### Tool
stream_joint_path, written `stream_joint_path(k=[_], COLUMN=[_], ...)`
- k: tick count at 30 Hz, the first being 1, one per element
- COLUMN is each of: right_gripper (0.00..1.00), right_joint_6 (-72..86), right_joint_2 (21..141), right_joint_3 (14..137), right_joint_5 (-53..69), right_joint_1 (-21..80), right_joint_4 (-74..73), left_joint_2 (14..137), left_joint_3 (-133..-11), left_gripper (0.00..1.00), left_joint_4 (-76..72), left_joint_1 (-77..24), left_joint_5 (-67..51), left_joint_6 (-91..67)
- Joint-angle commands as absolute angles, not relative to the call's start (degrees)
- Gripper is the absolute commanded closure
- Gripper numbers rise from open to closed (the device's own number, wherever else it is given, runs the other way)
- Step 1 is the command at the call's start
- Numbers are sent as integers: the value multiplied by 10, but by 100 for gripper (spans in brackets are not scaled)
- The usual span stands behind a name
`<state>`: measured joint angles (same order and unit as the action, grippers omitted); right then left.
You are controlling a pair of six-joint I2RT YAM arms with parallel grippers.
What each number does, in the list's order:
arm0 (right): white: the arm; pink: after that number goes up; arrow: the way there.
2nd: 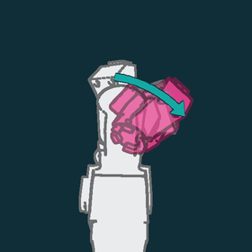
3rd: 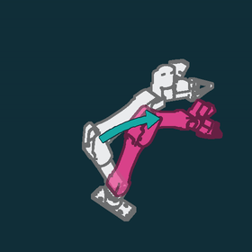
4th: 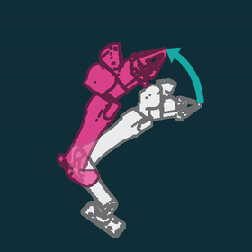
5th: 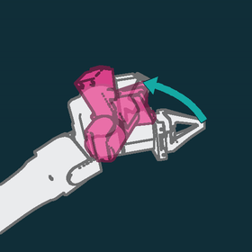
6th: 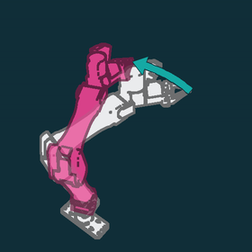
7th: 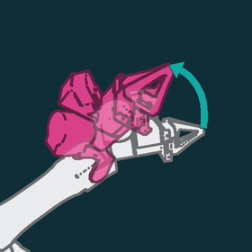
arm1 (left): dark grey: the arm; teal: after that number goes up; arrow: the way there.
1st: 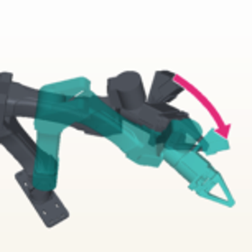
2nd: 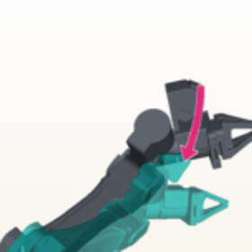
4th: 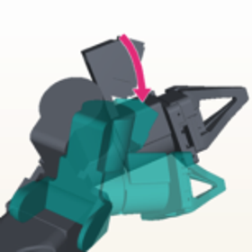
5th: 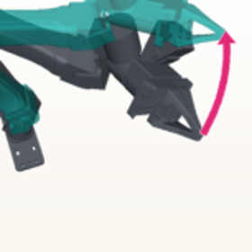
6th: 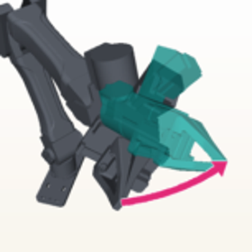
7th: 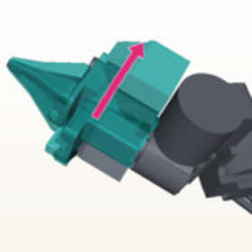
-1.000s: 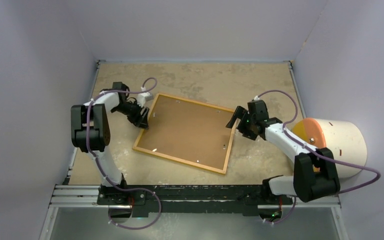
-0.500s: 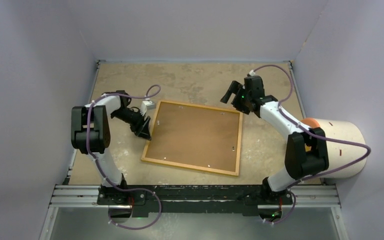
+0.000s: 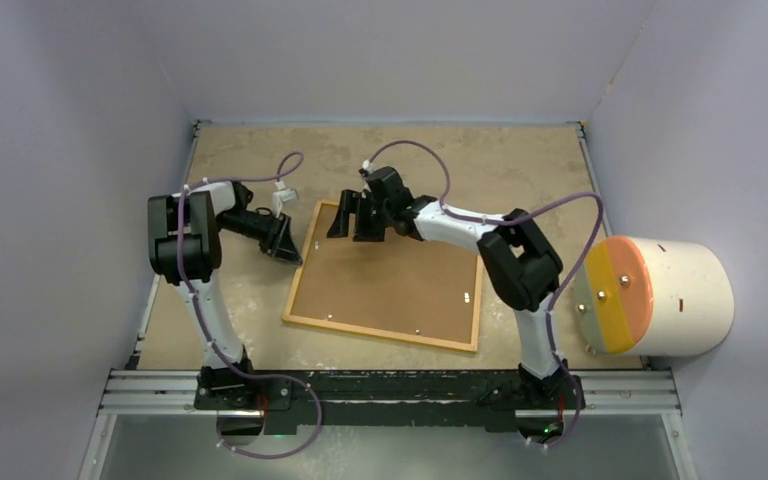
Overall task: Put the photo into the frame
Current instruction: Install the photo frame at the center of the board.
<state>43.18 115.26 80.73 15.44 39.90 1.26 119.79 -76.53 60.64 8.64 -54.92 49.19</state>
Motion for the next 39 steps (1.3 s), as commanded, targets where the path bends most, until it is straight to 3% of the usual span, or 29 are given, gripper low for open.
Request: stream_joint_path(k=[1, 10, 39], right_gripper=[23, 31, 36], right_joint_6=[462, 483, 530], right_joint_2=[1189, 1268, 1342], right_joint_3=[870, 932, 962], right_joint_5=[205, 231, 253], right_joint_1=[413, 434, 458], right_joint_4=[58, 71, 93], left_joint_2=[1193, 1206, 1182], left_joint_3=[-750, -735, -722], left_gripper=[64, 80, 80], left_joint_4=[581, 545, 511], left_joint_1=[69, 69, 62], left_joint_5=[-576, -539, -505], left_joint_6=[479, 452, 420])
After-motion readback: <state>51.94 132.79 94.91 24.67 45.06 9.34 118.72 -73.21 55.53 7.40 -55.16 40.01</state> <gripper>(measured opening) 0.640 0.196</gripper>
